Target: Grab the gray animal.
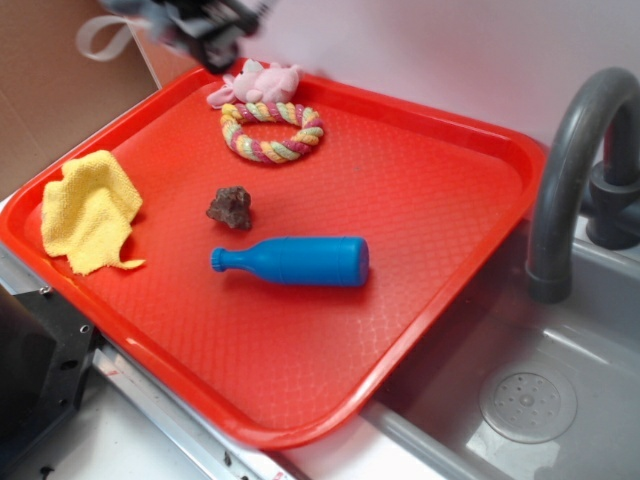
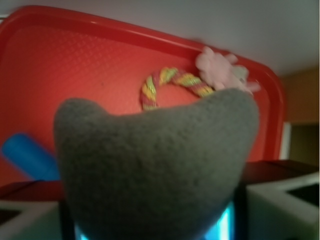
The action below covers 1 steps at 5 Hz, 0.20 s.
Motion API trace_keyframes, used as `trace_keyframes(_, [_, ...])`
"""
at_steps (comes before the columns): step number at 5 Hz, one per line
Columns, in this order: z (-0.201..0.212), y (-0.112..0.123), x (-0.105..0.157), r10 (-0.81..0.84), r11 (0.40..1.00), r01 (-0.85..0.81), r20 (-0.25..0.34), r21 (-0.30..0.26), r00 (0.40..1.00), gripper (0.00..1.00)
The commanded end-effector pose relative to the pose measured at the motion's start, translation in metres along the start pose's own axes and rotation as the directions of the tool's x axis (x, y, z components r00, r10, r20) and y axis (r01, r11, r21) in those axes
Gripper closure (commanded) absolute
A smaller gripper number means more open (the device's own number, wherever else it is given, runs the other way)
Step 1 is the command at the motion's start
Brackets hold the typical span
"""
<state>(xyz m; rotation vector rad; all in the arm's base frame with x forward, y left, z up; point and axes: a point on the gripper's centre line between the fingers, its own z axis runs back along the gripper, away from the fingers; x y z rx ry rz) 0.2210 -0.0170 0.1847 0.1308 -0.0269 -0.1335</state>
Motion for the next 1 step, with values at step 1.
trace_keyframes(1, [0.0265,0.0121,-0.0219,0.002,0.997,0.003,0.064,-0.072,0.998,1.0])
